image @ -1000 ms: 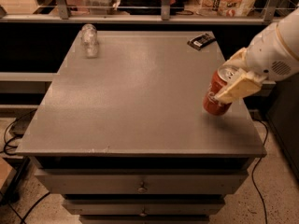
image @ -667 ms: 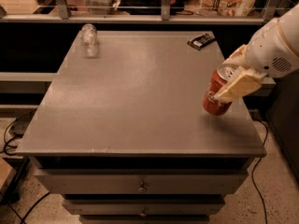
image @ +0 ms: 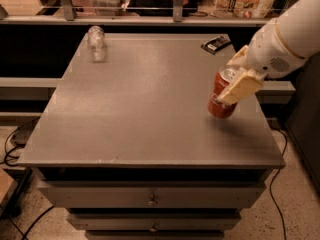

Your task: Move coke can near water bottle

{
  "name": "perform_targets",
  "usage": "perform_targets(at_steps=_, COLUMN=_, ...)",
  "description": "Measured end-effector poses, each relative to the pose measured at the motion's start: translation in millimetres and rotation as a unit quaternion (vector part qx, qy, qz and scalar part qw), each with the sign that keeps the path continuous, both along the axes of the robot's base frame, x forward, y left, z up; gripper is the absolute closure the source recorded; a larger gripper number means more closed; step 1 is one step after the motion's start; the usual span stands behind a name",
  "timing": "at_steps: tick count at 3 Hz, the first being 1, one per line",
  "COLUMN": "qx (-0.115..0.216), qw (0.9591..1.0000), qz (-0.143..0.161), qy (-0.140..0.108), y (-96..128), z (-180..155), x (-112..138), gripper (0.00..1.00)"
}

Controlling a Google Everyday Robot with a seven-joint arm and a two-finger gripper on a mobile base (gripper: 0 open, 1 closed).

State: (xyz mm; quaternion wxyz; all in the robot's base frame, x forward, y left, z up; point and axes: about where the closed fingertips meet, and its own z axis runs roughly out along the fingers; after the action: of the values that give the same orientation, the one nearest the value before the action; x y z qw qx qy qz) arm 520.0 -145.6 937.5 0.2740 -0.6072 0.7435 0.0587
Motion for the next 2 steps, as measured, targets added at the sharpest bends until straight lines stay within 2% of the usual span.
perform_targets(at_steps=1, qx=-0.008, qw=0.9999, qz=0.005, qy=-0.010, y=22, z=3, x=27, gripper=1.00)
perform_targets(at_steps=2, qx=-0.008, qw=0.9998, qz=0.002, qy=-0.019, y=48, z=6, x=67, gripper=1.00)
